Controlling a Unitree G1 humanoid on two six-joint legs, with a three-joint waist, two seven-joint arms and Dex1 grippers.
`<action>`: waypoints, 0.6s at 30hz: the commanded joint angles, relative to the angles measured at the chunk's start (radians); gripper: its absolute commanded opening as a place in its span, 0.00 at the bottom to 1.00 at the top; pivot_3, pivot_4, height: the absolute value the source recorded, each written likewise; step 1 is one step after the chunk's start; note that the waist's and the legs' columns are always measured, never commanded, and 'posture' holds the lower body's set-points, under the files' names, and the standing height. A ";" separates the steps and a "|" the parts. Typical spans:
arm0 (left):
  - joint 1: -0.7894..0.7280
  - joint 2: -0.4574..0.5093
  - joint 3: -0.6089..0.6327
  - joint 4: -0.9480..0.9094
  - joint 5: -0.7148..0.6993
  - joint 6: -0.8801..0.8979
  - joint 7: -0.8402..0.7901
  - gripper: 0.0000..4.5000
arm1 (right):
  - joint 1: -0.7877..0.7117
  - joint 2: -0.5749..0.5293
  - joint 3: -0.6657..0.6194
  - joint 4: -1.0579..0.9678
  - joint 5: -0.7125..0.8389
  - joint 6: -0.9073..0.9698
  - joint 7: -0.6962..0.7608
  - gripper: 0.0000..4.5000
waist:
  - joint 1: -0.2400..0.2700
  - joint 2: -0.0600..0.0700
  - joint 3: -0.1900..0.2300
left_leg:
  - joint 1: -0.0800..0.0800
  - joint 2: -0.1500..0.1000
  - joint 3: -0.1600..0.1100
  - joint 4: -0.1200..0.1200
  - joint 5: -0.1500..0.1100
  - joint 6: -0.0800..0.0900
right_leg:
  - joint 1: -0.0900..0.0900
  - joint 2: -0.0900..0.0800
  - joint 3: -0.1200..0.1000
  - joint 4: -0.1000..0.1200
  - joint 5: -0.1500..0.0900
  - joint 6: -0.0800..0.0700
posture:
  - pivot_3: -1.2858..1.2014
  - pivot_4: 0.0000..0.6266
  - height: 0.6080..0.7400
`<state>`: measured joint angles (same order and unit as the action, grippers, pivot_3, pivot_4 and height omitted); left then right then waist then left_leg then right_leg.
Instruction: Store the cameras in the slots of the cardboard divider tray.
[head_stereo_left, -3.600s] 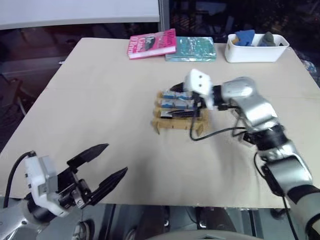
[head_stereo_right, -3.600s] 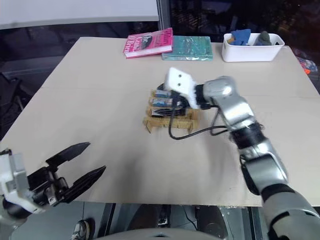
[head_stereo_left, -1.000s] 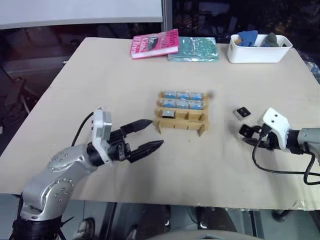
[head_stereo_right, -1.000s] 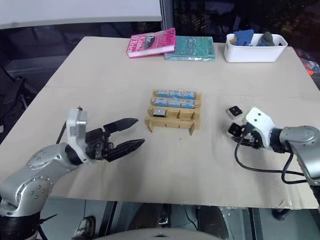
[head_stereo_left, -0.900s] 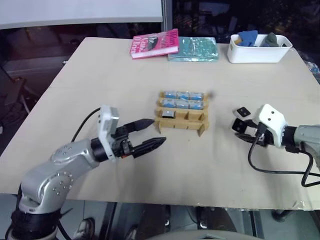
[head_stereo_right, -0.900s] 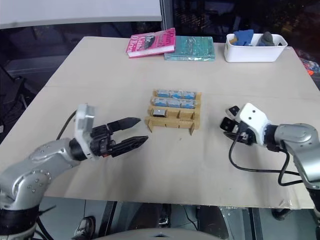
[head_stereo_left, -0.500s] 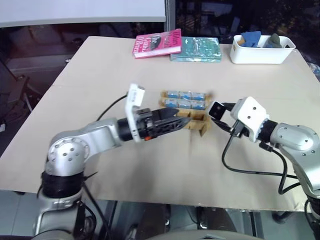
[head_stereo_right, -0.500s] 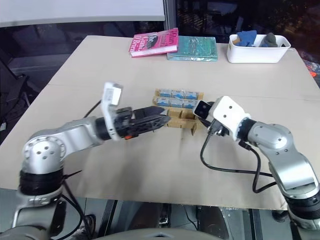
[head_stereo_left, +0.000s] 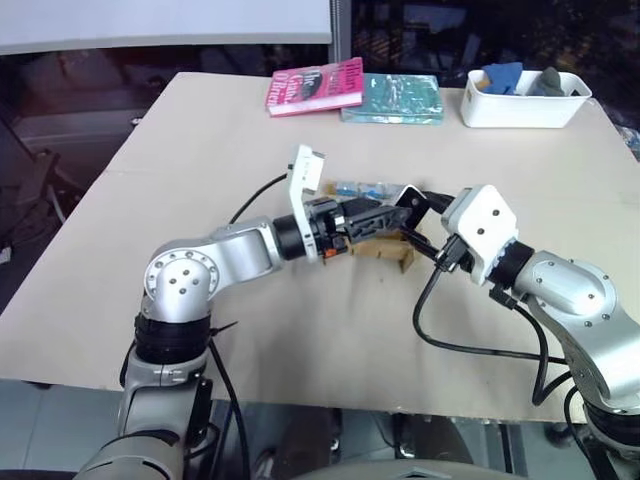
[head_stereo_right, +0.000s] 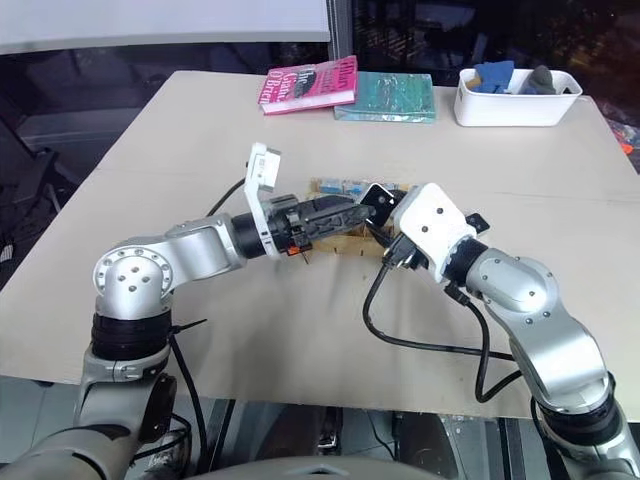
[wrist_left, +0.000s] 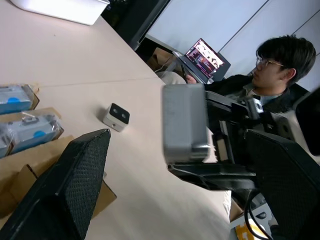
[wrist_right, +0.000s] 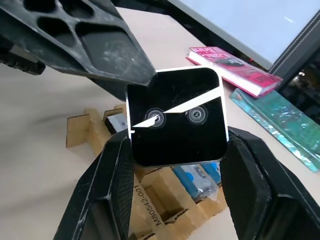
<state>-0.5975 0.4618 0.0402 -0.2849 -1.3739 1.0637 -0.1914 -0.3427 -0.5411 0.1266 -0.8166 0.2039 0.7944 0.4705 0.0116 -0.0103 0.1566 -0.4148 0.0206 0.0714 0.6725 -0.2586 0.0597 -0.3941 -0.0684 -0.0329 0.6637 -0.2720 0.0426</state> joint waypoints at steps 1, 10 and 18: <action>-0.029 -0.008 0.025 -0.002 -0.005 -0.006 -0.001 1.00 | -0.019 -0.005 -0.002 -0.055 -0.007 0.000 -0.015 0.43 | 0.000 0.000 0.000 | 0.000 0.000 0.000 0.000 0.000 0.000 | 0.000 0.000 0.000 0.000 0.000 0.000 | 0.52 0.24 1.00; -0.042 -0.022 0.022 0.009 -0.004 -0.001 -0.001 1.00 | -0.018 -0.017 0.000 -0.071 -0.011 0.007 -0.021 0.43 | 0.001 0.000 0.000 | 0.000 0.000 0.000 0.000 0.000 0.000 | 0.000 0.000 0.000 0.000 0.000 0.000 | 0.52 0.24 1.00; -0.056 -0.032 0.015 0.019 0.000 0.004 -0.009 1.00 | -0.013 -0.028 0.001 -0.078 -0.014 0.002 -0.019 0.43 | 0.001 0.000 0.000 | 0.000 0.000 0.000 0.000 0.000 0.000 | 0.000 0.000 0.000 0.000 0.000 0.000 | 0.52 0.24 1.00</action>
<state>-0.6295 0.4333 0.0402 -0.2543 -1.3689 1.0658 -0.1911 -0.3487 -0.5617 0.1431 -0.8478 0.1966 0.8064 0.4594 0.0123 -0.0104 0.1567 -0.4149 0.0205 0.0714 0.6725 -0.2586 0.0597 -0.3941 -0.0684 -0.0332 0.6635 -0.2720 0.0426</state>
